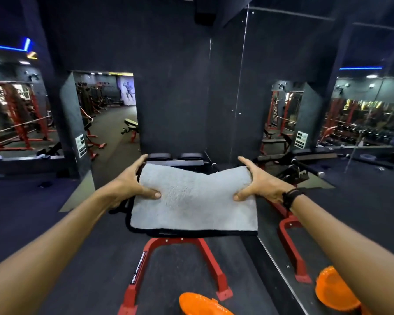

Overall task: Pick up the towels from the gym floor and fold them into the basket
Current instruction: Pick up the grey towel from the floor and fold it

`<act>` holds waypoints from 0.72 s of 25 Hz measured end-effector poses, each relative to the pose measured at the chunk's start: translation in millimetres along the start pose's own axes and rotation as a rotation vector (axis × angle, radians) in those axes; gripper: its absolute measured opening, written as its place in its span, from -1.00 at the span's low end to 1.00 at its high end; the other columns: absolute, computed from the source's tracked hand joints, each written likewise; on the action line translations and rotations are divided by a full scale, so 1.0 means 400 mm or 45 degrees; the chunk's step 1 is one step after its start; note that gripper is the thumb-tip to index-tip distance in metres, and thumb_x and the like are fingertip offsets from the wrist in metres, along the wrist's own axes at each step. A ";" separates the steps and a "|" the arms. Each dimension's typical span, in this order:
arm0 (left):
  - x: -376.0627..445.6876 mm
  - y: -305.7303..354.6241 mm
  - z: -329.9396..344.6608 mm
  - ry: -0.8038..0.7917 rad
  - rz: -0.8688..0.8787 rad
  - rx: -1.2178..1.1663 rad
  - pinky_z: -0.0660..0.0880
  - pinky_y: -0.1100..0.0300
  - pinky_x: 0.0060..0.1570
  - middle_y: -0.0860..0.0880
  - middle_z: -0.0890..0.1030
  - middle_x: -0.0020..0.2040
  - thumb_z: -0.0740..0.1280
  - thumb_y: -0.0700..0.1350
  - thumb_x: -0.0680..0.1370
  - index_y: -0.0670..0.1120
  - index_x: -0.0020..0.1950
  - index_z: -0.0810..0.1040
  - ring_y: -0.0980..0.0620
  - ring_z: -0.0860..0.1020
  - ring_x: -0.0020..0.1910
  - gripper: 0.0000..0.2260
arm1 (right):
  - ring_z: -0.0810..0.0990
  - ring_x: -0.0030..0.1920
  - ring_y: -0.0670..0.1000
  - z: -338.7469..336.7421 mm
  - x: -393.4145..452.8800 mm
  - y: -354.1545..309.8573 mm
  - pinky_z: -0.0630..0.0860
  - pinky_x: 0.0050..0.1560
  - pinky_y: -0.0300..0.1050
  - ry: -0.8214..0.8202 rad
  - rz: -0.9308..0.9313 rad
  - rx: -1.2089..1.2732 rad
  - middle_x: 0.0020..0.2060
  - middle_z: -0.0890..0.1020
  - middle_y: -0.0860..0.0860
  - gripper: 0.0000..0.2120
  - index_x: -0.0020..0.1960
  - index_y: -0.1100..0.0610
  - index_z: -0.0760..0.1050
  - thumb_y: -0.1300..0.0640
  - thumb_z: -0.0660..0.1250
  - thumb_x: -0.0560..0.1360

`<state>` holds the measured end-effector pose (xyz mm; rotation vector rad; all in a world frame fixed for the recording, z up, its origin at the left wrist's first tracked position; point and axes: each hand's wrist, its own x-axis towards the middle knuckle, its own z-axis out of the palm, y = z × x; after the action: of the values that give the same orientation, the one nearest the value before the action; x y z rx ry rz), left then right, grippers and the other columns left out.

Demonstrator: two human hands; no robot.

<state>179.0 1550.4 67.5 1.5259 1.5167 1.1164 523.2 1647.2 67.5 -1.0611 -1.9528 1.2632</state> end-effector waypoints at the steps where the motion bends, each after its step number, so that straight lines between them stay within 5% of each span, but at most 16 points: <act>1: 0.001 -0.002 -0.004 0.033 0.034 0.228 0.50 0.20 0.14 0.08 0.48 0.21 0.65 -0.24 0.13 0.04 0.50 0.23 0.06 0.50 0.19 0.03 | 0.63 -0.09 -0.01 0.008 0.004 0.002 0.58 -0.17 -0.21 0.063 -0.029 -0.240 -0.02 0.60 0.03 -0.22 0.24 -0.03 0.36 0.43 0.57 0.17; 4: 0.005 -0.010 -0.015 0.191 0.151 0.783 0.45 0.10 0.01 0.05 0.58 0.07 0.67 0.03 0.07 0.05 0.23 0.54 0.00 0.51 0.11 -0.25 | 0.57 -0.19 -0.01 0.008 0.013 0.011 0.49 -0.27 -0.18 0.283 -0.126 -0.750 -0.28 0.60 -0.04 -0.68 -0.25 -0.03 0.50 0.22 0.58 0.15; 6: 0.002 -0.009 -0.024 0.336 0.203 0.815 0.46 0.07 -0.05 0.04 0.57 -0.02 0.59 0.24 0.00 0.10 0.07 0.60 -0.03 0.50 0.06 -0.33 | 0.58 -0.18 -0.02 -0.015 0.011 0.009 0.55 -0.19 -0.08 0.400 -0.205 -0.698 -0.24 0.64 0.01 -0.70 -0.21 0.03 0.55 0.09 0.58 0.13; 8: -0.007 0.002 -0.031 0.325 0.179 0.275 0.53 0.06 0.02 -0.03 0.60 0.03 0.62 0.15 0.02 0.04 0.04 0.61 -0.08 0.54 0.09 -0.37 | 0.62 -0.05 -0.06 -0.047 -0.003 -0.008 0.60 -0.04 -0.06 0.359 -0.259 -0.286 -0.05 0.66 0.04 -0.51 0.04 0.07 0.56 0.11 0.60 0.14; 10: -0.021 0.001 -0.019 0.135 0.171 -0.291 0.60 0.10 -0.03 -0.08 0.67 0.04 0.65 -0.14 0.16 -0.05 0.11 0.60 -0.12 0.62 0.09 -0.44 | 0.64 0.07 0.00 -0.043 -0.021 -0.021 0.58 0.09 -0.08 0.089 -0.234 0.088 0.08 0.66 0.07 -0.45 0.22 0.16 0.50 0.34 0.55 0.28; 14: -0.019 -0.032 0.020 0.216 0.134 -0.359 0.59 0.20 -0.16 -0.07 0.70 0.00 0.58 -0.25 0.24 -0.10 0.12 0.59 -0.06 0.66 0.02 -0.52 | 0.65 0.02 0.05 0.001 -0.020 0.010 0.59 0.07 -0.07 0.246 -0.160 0.152 -0.04 0.70 0.06 -0.62 0.09 0.15 0.53 0.49 0.39 0.37; 18: -0.014 -0.071 0.031 0.084 -0.039 -0.387 0.59 0.04 0.03 -0.11 0.68 0.06 0.68 -0.02 0.10 -0.10 0.17 0.58 -0.08 0.65 0.06 -0.31 | 0.64 -0.04 0.01 -0.009 -0.017 0.022 0.61 -0.04 -0.15 0.368 -0.088 0.167 -0.04 0.66 0.07 -0.69 0.07 0.13 0.48 0.42 0.35 0.41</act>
<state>179.6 1548.0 36.0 1.2662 1.3365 1.3228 532.4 1645.0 60.6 -1.0372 -1.6529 1.1161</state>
